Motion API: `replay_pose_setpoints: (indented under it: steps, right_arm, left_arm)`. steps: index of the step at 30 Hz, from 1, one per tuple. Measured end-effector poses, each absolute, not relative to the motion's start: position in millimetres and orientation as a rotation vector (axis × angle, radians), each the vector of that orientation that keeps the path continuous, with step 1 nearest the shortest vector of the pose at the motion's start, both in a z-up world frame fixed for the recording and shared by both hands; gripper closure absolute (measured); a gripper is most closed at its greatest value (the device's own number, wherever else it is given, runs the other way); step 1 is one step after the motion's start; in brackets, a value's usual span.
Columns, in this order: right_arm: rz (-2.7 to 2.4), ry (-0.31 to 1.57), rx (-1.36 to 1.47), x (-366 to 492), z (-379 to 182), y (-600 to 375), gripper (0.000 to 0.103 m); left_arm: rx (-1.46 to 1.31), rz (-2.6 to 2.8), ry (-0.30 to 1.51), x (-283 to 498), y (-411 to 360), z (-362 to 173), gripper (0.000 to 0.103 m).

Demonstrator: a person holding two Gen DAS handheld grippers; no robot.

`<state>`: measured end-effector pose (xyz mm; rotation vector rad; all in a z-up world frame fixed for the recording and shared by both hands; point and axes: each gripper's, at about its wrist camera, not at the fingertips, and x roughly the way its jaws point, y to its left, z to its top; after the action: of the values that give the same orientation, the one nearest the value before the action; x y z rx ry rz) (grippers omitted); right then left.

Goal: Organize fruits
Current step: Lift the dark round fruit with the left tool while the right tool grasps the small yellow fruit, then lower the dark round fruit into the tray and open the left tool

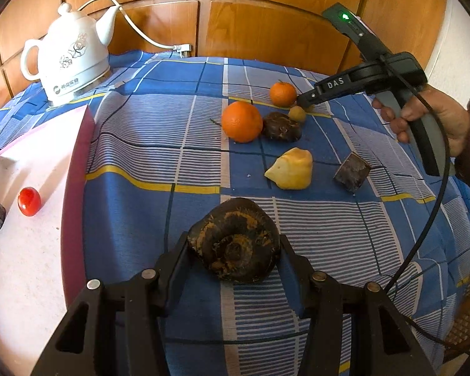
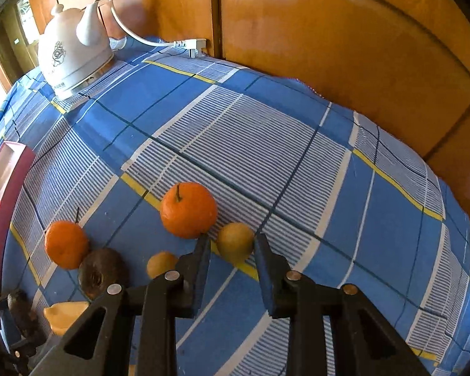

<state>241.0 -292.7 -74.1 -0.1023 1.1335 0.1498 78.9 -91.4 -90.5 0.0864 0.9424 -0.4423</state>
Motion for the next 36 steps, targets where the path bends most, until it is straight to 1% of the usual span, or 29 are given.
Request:
replay_pose_setpoints:
  steps: [6,14,17,20,23,28,31,34,36]
  right_arm:
    - [0.14,1.13,-0.071,236.1,-73.1,-295.7,0.077]
    - [0.091,1.166,-0.022,180.7,-63.2,-303.7,0.077]
    - [0.065,1.193,-0.037,158.5,-69.1,-304.9,0.077]
    - [0.063,1.193,-0.032,151.3,-73.0,-305.6,0.077]
    - [0.064,1.19,0.016,155.2,-74.3,-311.8,0.077]
    - [0.064,1.197,0.052,157.0,-81.0,-316.9,0.077]
    - [0.058,1.194,0.041,158.6,-81.0,-316.5,0.077]
    - [0.058,1.192,0.029,157.7,-80.3,-316.0,0.077]
    - [0.059,1.192,0.027,157.6,-79.6,-316.2,0.077]
  left_arm:
    - [0.094,-0.439,0.938,78.3,-92.0,-90.4,0.051]
    - [0.118,-0.443,0.928,78.2,-95.4,-89.2,0.051]
    - [0.079,-0.45,0.936,80.1,-90.1,-83.8,0.051]
    - [0.045,-0.455,0.902,77.4,-82.0,-67.4,0.051]
    - [0.003,-0.451,0.847,72.9,-66.3,-43.5,0.051]
    - [-0.106,-0.361,0.795,79.3,-12.9,-10.7,0.051]
    - [-0.145,-0.26,0.817,92.2,24.1,-11.2,0.051]
    - [-0.196,-0.173,0.866,106.8,58.7,-23.0,0.051]
    - [-0.181,-0.116,0.882,114.7,71.5,-31.1,0.051]
